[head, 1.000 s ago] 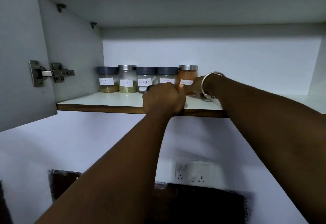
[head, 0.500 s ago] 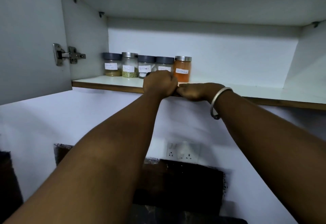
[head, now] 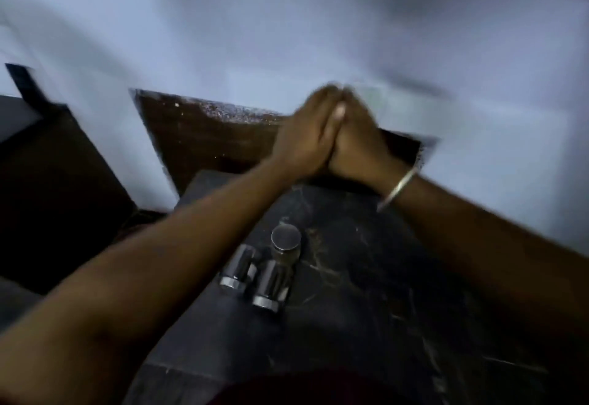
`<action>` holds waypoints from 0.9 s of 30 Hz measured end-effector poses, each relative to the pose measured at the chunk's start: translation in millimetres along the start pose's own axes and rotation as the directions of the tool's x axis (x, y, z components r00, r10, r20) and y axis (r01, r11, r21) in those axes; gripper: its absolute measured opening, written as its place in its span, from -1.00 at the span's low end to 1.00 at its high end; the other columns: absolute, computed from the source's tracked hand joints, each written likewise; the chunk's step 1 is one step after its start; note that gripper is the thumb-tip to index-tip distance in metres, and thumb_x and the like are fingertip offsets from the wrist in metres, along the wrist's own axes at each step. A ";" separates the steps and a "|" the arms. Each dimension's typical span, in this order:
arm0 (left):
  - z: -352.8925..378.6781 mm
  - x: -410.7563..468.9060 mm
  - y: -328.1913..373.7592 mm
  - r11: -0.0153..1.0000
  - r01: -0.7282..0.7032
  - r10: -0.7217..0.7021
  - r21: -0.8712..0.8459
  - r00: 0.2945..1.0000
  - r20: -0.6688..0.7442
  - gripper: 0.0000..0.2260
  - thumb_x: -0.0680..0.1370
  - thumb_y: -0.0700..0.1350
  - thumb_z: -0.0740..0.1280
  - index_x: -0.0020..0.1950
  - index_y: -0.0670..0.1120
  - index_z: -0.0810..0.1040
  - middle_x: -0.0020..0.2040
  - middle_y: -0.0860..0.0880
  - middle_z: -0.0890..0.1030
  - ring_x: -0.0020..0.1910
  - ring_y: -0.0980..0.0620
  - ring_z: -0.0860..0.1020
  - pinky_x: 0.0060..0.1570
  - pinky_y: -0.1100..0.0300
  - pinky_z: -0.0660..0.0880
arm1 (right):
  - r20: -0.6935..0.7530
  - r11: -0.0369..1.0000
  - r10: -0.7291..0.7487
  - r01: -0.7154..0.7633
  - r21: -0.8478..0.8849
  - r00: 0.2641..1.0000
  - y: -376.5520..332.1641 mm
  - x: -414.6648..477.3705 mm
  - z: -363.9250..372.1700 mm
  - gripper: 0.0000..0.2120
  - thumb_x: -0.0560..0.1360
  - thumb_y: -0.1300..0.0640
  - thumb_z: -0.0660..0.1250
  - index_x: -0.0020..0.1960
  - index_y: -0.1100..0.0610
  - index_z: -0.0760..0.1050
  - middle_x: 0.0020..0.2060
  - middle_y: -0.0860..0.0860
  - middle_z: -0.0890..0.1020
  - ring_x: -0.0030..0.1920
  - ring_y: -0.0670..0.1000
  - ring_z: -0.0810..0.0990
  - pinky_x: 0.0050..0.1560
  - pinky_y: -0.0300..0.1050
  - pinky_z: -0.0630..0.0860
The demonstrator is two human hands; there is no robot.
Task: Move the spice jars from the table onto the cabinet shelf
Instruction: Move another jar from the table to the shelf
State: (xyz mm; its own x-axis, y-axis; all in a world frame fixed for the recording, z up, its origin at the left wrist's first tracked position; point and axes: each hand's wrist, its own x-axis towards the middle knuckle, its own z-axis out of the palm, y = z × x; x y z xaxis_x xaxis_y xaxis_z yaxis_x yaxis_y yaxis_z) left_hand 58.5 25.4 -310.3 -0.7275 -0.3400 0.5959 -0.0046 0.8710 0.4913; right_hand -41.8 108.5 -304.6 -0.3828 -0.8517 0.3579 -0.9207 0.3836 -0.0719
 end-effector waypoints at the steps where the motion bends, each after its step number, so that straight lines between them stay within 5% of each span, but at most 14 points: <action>1: 13.9 -37.6 -11.1 0.998 0.058 -0.056 -0.029 0.995 0.080 -0.57 0.72 -0.05 0.10 0.50 -0.23 0.46 0.50 -0.26 0.47 0.51 -0.18 0.42 0.50 -0.03 0.34 | 0.095 1.000 -0.014 0.012 0.020 0.995 -7.7 -27.3 30.5 -0.33 0.58 -0.10 0.11 0.63 0.13 0.17 0.61 0.13 0.26 0.62 0.16 0.17 0.59 0.08 0.10; 7: 62.3 -214.2 -88.7 0.920 0.391 -0.362 0.016 0.836 0.411 -0.53 0.72 0.07 0.10 0.59 -0.09 0.34 0.62 -0.10 0.33 0.60 -0.03 0.28 0.50 -0.13 0.31 | 0.530 0.994 -0.052 -0.008 0.109 0.846 -45.9 -135.1 176.0 -0.21 0.56 -0.11 0.27 0.68 0.05 0.01 0.66 0.19 0.01 0.65 0.27 -0.03 0.61 0.24 0.03; 11: 63.7 -263.2 -111.1 0.856 0.512 -0.502 0.073 0.789 0.354 -0.41 0.68 0.18 0.10 0.66 -0.03 0.18 0.67 -0.07 0.19 0.64 0.00 0.16 0.58 -0.11 0.21 | 0.534 0.991 -0.127 0.091 0.093 0.836 -60.8 -122.4 210.0 -0.41 0.59 -0.13 0.24 0.58 -0.18 0.18 0.66 0.19 -0.08 0.63 0.36 -0.09 0.56 0.35 0.02; 15: 50.7 -279.3 -114.0 0.792 0.609 -0.594 0.043 0.753 0.283 -0.42 0.60 0.23 0.15 0.61 0.15 0.21 0.65 0.00 0.25 0.62 0.03 0.22 0.54 -0.09 0.31 | 0.646 0.995 -0.092 0.091 0.034 0.758 -68.4 -91.0 225.4 -0.31 0.59 -0.06 0.32 0.58 -0.35 0.04 0.66 0.15 -0.23 0.61 0.42 -0.21 0.53 0.44 0.01; 18: 41.6 -292.7 -113.2 0.769 0.638 -0.612 0.035 0.719 0.328 -0.40 0.56 0.21 0.20 0.60 0.22 0.20 0.67 0.08 0.18 0.62 0.07 0.20 0.53 -0.04 0.34 | 0.727 0.998 -0.064 0.060 0.031 0.683 -59.9 -84.4 230.2 -0.43 0.60 -0.12 0.32 0.54 -0.31 0.20 0.66 0.10 -0.15 0.59 0.47 -0.08 0.50 0.44 0.12; 27: 48.2 -289.7 -107.3 0.765 0.644 -0.576 -0.004 0.687 0.443 -0.52 0.64 -0.09 0.36 0.56 0.02 0.40 0.59 -0.02 0.36 0.58 0.03 0.29 0.56 -0.01 0.28 | 0.754 0.991 0.066 -0.132 0.027 0.653 -19.2 -112.5 216.6 -0.54 0.50 -0.02 0.46 0.36 -0.25 0.47 0.62 0.12 0.07 0.50 0.40 0.19 0.44 0.31 0.38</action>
State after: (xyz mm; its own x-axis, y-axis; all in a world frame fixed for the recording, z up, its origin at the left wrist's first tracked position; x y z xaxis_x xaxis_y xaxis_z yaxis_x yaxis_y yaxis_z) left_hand 236.7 47.5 -566.3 -0.8011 -0.5780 -0.1554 -0.4694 0.4456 0.7623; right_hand 2.4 119.7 -545.2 -0.3686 -0.8002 -0.4732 -0.8638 0.4829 -0.1438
